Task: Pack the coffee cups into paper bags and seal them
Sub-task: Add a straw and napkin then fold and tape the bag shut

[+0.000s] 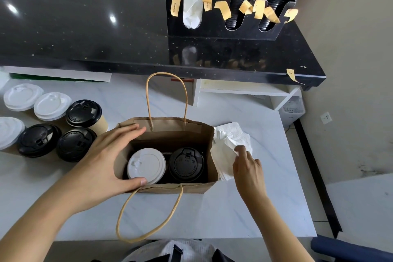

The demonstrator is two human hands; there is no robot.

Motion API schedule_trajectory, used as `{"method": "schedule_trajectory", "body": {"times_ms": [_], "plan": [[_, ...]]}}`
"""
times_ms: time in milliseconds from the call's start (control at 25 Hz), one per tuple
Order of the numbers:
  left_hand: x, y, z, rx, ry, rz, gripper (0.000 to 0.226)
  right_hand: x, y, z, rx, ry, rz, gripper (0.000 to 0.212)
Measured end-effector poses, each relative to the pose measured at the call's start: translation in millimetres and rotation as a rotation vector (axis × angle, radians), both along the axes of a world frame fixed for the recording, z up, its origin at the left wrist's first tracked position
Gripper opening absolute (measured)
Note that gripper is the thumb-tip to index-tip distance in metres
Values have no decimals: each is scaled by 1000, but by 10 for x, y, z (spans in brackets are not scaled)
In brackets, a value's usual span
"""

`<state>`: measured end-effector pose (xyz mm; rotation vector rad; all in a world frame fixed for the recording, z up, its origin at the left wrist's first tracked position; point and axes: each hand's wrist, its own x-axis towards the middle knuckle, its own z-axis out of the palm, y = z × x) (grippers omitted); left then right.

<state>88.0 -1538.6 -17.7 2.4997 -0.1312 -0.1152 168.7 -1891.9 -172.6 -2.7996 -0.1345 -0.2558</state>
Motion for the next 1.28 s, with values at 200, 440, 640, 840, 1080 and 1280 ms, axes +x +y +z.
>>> {"method": "schedule_trajectory", "body": {"times_ms": [200,440,640,840,1080,1280], "plan": [[-5,-6,-3,0,-2,1,102,-59,-72,-70,9,99,84,52],[-14,-6,6,-2,7,1,102,-95,48,-113,-107,24,130,19],[-13,-15,14,-6,16,7,101,-111,82,-145,-78,60,86,23],[-11,-17,15,-10,18,8,101,-69,43,-81,49,74,8,16],[-10,-14,13,-2,14,3,100,-9,55,2,149,39,-58,23],[-21,-16,25,-1,17,-1,99,9,54,56,174,93,42,59]]}}
